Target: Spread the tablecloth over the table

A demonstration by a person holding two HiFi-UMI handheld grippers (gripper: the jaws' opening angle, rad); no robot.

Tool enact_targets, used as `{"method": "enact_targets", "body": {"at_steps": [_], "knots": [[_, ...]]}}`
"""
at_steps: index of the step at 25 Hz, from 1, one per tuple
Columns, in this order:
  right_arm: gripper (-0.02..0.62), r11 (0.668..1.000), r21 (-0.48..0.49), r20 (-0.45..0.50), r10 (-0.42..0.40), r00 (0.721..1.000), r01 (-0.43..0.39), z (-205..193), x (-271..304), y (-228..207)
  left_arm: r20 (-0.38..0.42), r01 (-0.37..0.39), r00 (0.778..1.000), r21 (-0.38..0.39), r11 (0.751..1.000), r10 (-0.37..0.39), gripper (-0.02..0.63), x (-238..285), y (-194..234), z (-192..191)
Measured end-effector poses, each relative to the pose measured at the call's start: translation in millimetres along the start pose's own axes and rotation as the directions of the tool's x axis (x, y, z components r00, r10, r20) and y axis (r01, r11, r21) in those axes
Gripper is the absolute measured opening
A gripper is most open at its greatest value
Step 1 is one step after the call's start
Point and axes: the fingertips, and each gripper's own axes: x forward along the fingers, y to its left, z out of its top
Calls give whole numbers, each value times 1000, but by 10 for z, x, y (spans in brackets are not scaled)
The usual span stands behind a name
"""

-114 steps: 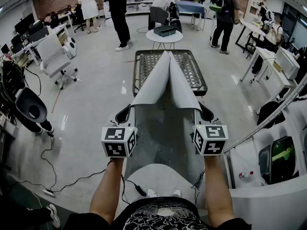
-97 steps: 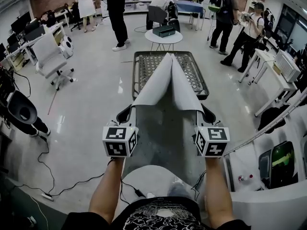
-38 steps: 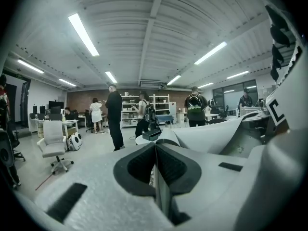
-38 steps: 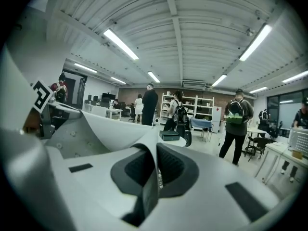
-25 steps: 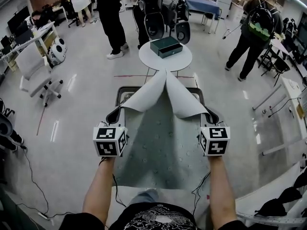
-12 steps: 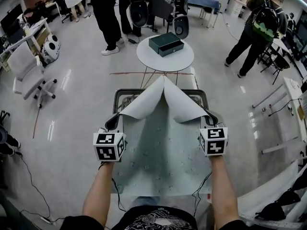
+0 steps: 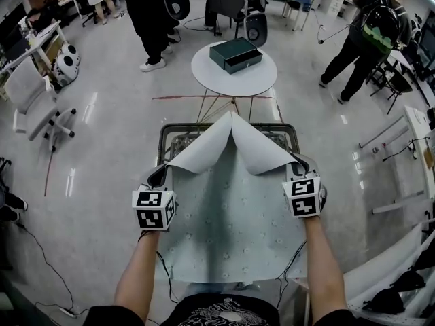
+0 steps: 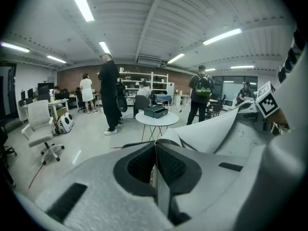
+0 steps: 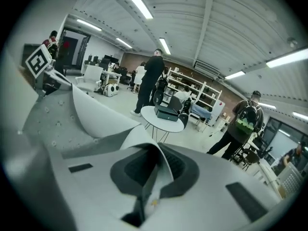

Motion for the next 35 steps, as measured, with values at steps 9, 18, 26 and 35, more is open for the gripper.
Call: {"method": "enact_targets", "body": {"at_steps": [9, 18, 26, 35], "knots": [[14, 991, -131, -16, -15, 1000, 13, -225, 207, -113, -22, -39, 999, 39, 998, 40, 9, 100, 62, -165], [12, 981, -191, -5, -18, 1000, 16, -590, 392, -210, -70, -85, 993, 69, 994, 90, 9, 268, -37, -488], [9, 972, -233, -8, -16, 1000, 14, -875, 526, -247, -108, -88, 989, 113, 990, 101, 11, 411, -261, -718], [9, 942, -337, -66, -16, 998, -7, -1289, 673, -26, -167, -35, 984, 140, 989, 58, 25, 645, -551, -1039]]}}
